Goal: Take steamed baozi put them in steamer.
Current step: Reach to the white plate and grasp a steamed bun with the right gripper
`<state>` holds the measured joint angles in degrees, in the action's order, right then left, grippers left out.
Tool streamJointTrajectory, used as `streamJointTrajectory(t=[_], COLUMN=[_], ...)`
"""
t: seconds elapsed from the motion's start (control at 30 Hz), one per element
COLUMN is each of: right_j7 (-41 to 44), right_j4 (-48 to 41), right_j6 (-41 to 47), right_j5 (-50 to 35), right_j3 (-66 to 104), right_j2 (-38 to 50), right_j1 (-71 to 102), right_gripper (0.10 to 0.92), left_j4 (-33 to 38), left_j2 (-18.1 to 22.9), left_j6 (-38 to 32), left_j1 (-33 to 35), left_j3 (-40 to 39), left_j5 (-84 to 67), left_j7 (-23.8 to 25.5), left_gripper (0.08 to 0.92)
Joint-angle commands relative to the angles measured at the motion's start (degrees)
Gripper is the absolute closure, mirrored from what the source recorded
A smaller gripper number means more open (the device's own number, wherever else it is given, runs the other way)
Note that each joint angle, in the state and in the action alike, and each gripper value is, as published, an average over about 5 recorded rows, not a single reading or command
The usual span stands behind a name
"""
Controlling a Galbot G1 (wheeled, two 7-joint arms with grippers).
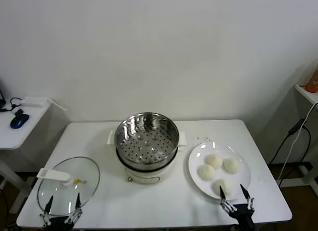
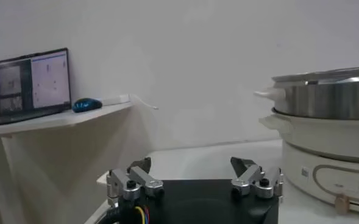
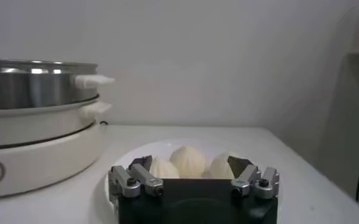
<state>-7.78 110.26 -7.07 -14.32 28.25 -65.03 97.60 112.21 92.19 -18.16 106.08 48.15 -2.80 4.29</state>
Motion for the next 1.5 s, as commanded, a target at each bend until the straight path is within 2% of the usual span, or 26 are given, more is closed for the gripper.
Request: streamJointTrajectory(t=[0.03, 0.23, 0.43, 0.57, 0.73, 0.97, 1.07, 1.3, 1.5], right_j7=[-3.24, 3.83, 18.97, 26.94, 33.93, 44.15, 48.54, 54.23, 58.73], right_j4=[7.19, 7.74, 7.21, 5.76, 3.52, 0.55, -1.45, -11.72, -19.37], right_j6=[22.54, 37.00, 48.57, 51.07, 51.69, 49.36, 46.25, 39.07, 32.40], right_j5=[9.67, 10.78, 6.88, 2.67, -2.42, -2.08, 0.43, 1.90, 2.22], right_j3=[0.40, -2.93, -8.71, -22.02, -42.50, -51.37, -57.13, -87.49, -101.68], right_j2=[7.68, 19.36, 36.91, 46.77, 52.22, 59.45, 58.68, 44.73, 36.32], right_j1=[-11.50, -23.10, -33.48, -48.23, -68.81, -70.92, -76.56, -110.63, -122.66], right_gripper=[0.203, 0.203, 0.203, 0.203, 0.203, 0.203, 0.203, 0.203, 0.203], left_j4=[-0.05, -0.23, -0.60, -0.96, -1.10, -2.30, -2.61, -2.38, -2.23], left_j2=[-0.23, -0.84, -1.18, -1.22, -1.37, -1.68, -1.62, -1.92, -2.04], left_j6=[-0.15, -0.47, -0.64, -0.97, -1.45, -2.45, -2.56, -3.00, -3.47], left_j1=[-0.01, -0.14, -0.45, -0.70, -0.70, -0.99, -1.25, -0.78, -0.08], left_j3=[-0.12, 0.20, -0.12, -0.81, -1.47, -2.10, -2.68, -3.00, -2.26], left_j5=[0.17, 0.08, 0.43, 1.18, 2.25, 3.88, 4.48, 5.02, 4.90], left_j7=[0.03, -0.01, 0.00, 0.01, 0.01, 0.05, 0.09, 0.11, 0.13], left_gripper=[0.177, 0.177, 0.177, 0.177, 0.177, 0.177, 0.177, 0.177, 0.177])
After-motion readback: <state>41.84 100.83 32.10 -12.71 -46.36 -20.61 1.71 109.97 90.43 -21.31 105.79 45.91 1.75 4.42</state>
